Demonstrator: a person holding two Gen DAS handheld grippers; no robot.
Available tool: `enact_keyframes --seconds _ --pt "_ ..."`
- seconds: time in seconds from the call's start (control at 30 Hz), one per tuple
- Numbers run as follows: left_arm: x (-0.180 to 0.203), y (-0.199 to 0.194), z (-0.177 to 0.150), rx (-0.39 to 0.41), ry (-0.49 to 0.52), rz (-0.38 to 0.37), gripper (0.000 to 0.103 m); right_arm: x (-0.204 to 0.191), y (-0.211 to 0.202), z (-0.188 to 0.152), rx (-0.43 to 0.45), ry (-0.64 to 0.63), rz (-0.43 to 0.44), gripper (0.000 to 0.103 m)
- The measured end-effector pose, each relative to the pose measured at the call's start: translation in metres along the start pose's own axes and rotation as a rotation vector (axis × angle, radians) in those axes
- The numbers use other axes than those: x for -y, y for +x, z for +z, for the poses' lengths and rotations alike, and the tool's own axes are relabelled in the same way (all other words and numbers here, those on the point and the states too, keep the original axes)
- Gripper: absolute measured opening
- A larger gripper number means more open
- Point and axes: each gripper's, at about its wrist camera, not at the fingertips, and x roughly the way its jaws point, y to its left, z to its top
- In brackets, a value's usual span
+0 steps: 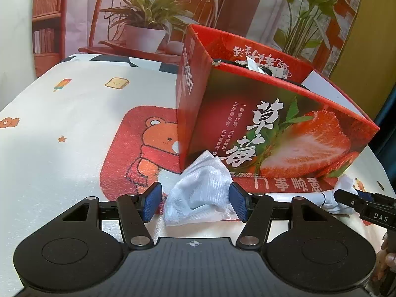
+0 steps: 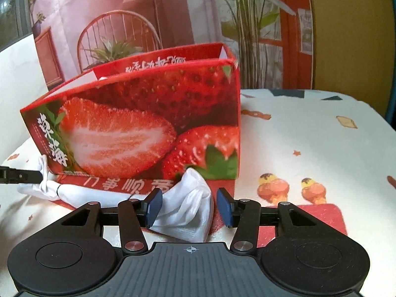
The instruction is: Organize soft objects
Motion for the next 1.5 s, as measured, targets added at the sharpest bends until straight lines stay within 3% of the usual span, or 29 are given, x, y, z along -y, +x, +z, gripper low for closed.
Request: enact_keyframes --seconds 0.47,0.63,0.77,0.87,1.5 --pt "0.001 0.007 -0.012 -0.009 0.005 -0.021 0.062 -0.003 0.002 -0.004 -0.011 -0.031 0.020 0.045" --pt "0.001 0.006 -0.013 -0.008 0.012 -0.030 0.045 -0.002 0.001 -0.004 -0.005 -0.032 0.027 0.042" --pt "0.003 0.005 -0.015 -0.013 0.020 -0.017 0.027 -0.002 0.000 -0.005 -0.001 -0.040 0.034 0.033" --pt "0.006 0.002 -0.019 -0.009 0.036 -0.007 0.022 -0.003 -0.001 -0.006 0.002 -0.051 0.042 0.026" --pt "0.010 -0.020 -0.031 0.011 0.065 -0.012 0.016 -0.011 -0.013 -0.007 0.042 -0.099 0.074 0.015"
